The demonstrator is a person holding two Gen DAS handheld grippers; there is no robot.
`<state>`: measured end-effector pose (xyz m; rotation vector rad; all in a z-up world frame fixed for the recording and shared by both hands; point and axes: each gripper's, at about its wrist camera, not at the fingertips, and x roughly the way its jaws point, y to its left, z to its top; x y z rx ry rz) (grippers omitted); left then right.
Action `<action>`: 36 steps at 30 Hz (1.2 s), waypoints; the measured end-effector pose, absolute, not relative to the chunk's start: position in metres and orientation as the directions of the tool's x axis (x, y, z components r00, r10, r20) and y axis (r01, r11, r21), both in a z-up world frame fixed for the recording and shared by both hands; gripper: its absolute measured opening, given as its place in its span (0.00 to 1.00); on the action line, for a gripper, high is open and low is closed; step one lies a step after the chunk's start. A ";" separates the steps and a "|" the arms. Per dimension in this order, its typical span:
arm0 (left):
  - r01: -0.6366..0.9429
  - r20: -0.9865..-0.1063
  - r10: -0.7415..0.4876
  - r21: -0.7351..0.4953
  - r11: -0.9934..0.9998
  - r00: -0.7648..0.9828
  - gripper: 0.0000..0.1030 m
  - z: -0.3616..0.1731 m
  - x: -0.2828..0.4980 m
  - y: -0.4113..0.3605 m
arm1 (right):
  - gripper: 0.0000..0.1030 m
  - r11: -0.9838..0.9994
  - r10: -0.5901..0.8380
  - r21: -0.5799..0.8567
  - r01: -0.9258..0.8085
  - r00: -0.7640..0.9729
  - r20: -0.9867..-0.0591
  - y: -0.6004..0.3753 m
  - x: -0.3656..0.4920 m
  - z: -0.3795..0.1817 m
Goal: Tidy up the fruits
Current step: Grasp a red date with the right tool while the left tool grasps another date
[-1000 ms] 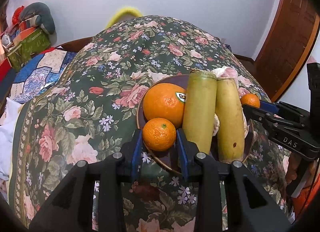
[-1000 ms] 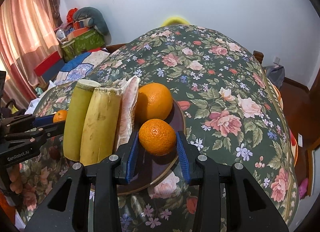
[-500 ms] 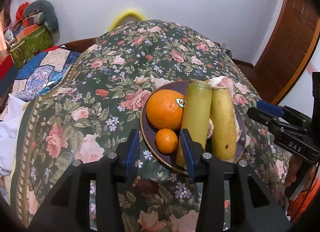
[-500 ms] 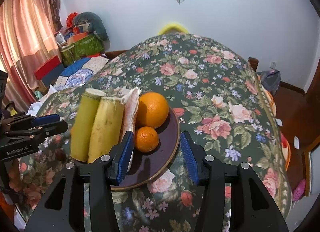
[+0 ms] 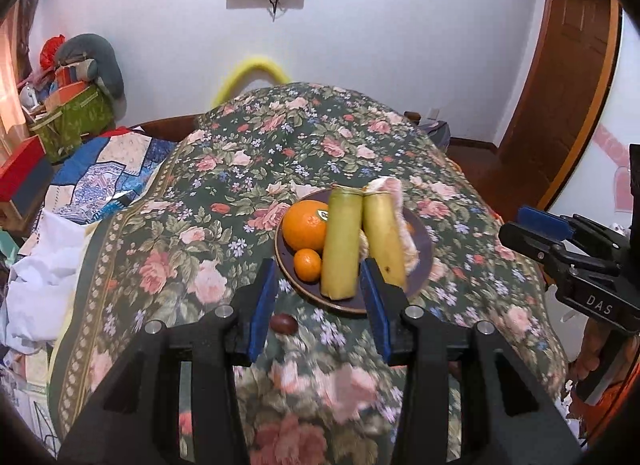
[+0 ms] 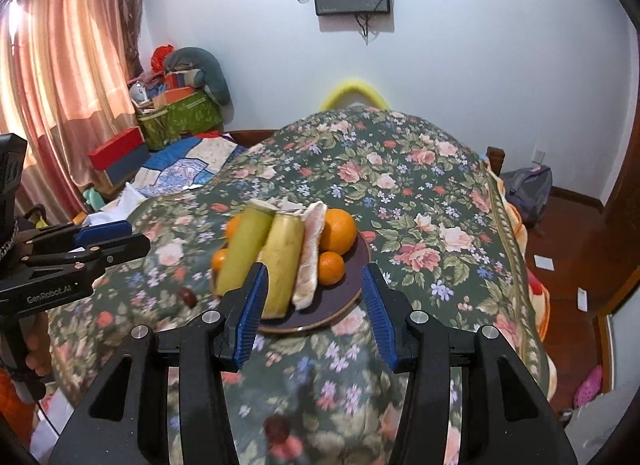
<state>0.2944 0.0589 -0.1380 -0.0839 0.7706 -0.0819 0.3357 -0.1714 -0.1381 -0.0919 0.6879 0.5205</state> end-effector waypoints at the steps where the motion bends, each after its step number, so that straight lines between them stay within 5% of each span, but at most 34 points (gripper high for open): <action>1: 0.044 -0.690 -0.108 -0.110 0.993 0.716 0.41 -0.135 0.289 0.058 | 0.44 0.867 0.431 0.087 -0.490 0.651 -0.625 -0.172 0.330 -0.136; 13: 0.040 -0.691 -0.130 -0.145 0.989 0.711 0.43 -0.124 0.231 0.061 | 0.52 0.858 0.418 0.056 -0.511 0.629 -0.655 -0.165 0.277 -0.143; 31: -0.003 -0.780 -0.079 -0.103 0.995 0.621 0.43 -0.183 0.220 0.075 | 0.51 0.869 0.356 0.099 -0.486 0.473 -0.806 -0.163 0.283 -0.231; 36: 0.008 -0.800 -0.079 -0.093 0.996 0.595 0.43 -0.198 0.222 0.075 | 0.40 0.868 0.351 0.110 -0.483 0.443 -0.825 -0.162 0.287 -0.247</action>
